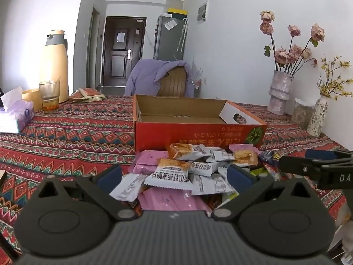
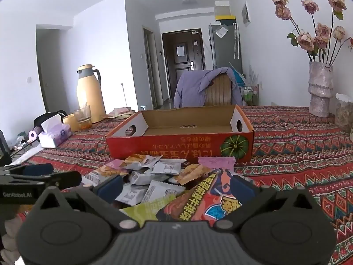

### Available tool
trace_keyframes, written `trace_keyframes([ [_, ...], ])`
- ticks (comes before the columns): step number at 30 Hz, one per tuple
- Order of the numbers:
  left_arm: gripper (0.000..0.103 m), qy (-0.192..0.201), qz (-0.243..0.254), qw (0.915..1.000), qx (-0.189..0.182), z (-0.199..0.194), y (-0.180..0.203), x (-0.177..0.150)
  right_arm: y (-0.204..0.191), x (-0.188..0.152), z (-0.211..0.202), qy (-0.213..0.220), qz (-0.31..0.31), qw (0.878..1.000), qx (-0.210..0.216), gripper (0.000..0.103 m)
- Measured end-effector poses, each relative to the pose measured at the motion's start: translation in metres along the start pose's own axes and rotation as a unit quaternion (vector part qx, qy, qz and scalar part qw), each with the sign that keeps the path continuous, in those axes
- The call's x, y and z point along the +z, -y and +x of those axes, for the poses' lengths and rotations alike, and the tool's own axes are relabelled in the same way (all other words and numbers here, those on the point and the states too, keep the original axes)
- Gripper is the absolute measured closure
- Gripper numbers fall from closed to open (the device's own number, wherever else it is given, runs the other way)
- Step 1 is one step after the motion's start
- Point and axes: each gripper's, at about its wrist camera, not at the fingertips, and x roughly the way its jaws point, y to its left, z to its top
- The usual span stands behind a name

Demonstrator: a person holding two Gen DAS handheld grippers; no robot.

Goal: Organize snacks

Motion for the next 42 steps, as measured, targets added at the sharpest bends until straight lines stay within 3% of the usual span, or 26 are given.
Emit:
trace_keyframes([
  [42,0.0,0.004,-0.002,1.0,-0.007,-0.0045,0.0015,-0.0003,0.0002,-0.001,0.0008,-0.001,0.004,1.0,0.0,0.0],
])
